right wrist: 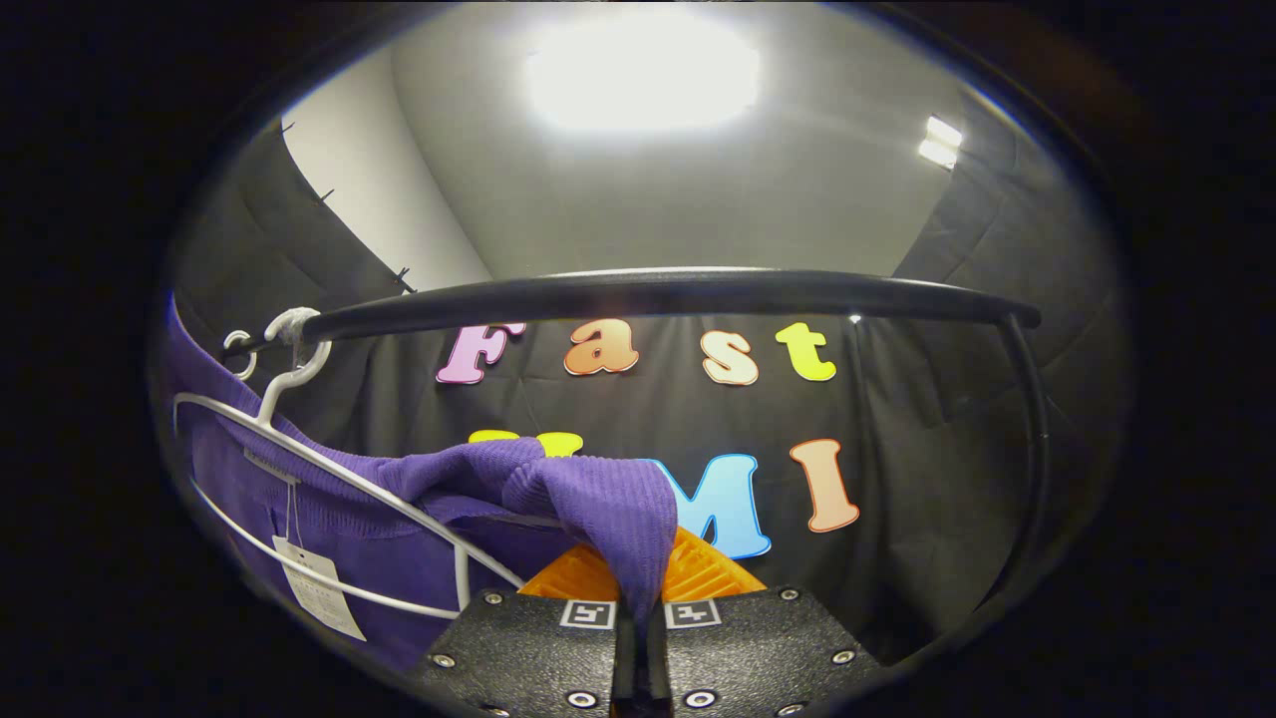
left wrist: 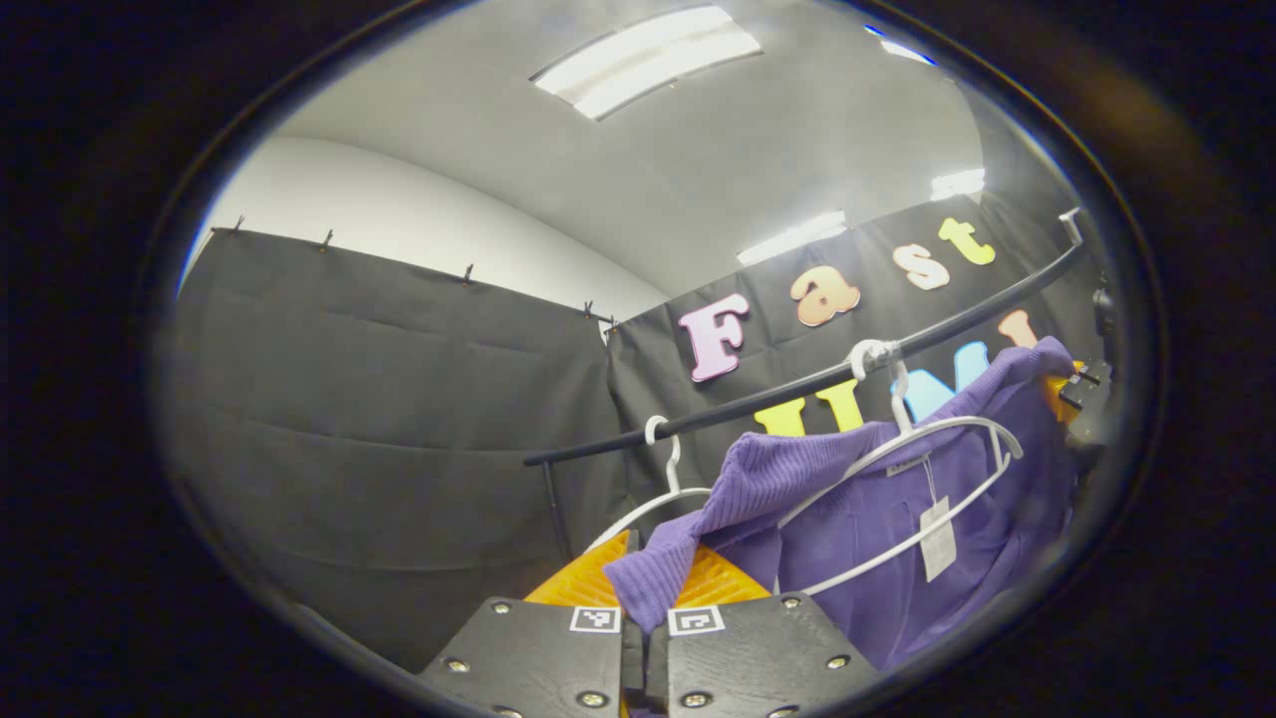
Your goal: Grasp the clothes on the hanger with both hands and then place them into the laundry hamper below.
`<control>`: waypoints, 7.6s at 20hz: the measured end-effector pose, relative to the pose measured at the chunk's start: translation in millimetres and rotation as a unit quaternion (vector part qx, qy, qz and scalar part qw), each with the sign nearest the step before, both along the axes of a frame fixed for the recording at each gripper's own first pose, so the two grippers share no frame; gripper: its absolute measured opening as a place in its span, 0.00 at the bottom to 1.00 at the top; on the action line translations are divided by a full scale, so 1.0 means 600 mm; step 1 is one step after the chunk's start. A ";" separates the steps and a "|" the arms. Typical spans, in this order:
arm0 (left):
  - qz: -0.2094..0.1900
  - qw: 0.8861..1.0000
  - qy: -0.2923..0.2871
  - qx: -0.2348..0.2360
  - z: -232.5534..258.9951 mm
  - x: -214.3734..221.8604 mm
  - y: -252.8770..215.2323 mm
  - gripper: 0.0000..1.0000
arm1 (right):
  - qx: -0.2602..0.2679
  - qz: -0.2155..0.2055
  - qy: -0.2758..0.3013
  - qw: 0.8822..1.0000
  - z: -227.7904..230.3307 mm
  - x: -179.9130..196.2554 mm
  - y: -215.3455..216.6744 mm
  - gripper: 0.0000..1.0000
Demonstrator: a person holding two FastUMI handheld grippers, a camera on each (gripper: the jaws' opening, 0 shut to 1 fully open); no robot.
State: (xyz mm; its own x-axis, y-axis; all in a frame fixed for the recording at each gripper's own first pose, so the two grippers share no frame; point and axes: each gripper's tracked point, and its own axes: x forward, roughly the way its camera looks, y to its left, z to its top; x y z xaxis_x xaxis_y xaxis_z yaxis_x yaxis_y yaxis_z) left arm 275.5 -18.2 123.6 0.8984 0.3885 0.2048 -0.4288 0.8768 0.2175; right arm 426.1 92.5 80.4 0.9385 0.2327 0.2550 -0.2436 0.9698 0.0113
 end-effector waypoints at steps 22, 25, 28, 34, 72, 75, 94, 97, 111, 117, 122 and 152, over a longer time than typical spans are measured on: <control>-0.069 0.995 0.078 0.008 -0.063 0.099 0.068 0.07 | 0.068 0.083 0.191 0.976 -0.203 0.101 0.078 0.04; -0.068 0.994 0.091 0.004 -0.086 0.096 0.063 0.02 | 0.057 0.085 0.205 0.973 -0.232 0.096 0.079 0.04; -0.067 0.994 0.084 0.000 -0.089 0.093 0.064 0.02 | 0.046 0.090 0.210 0.972 -0.251 0.091 0.086 0.04; -0.047 0.993 0.103 -0.026 -0.143 0.046 0.101 0.07 | 0.007 0.111 0.212 0.971 -0.296 0.016 0.105 0.04; -0.277 0.951 0.048 -0.130 -0.117 -0.224 -0.079 0.07 | -0.019 0.148 0.134 0.980 -0.085 -0.505 0.115 0.04; -0.292 0.943 0.065 -0.149 -0.161 -0.238 -0.098 0.02 | -0.026 0.150 0.168 0.974 -0.136 -0.531 0.125 0.04; -0.284 0.904 0.263 -0.183 -0.529 -0.265 -0.164 0.03 | -0.158 0.126 0.363 0.910 -0.489 -0.621 0.098 0.05; -0.278 0.896 0.292 -0.183 -0.582 -0.277 -0.159 0.02 | -0.176 0.120 0.399 0.892 -0.540 -0.632 0.089 0.05; -0.235 0.844 0.455 -0.156 -0.807 -0.371 -0.127 0.10 | -0.256 0.153 0.518 0.802 -0.710 -0.747 0.099 0.21; -0.214 0.861 0.426 -0.177 -0.784 -0.367 -0.084 0.94 | -0.246 0.136 0.514 0.810 -0.696 -0.737 0.099 0.85; -0.213 0.879 0.391 -0.171 -0.721 -0.357 -0.056 0.94 | -0.210 0.128 0.491 0.836 -0.637 -0.731 0.103 0.95; -0.188 0.975 0.052 -0.103 -0.027 -0.440 0.163 0.99 | -0.061 -0.052 0.162 0.983 -0.063 -0.686 -0.165 0.95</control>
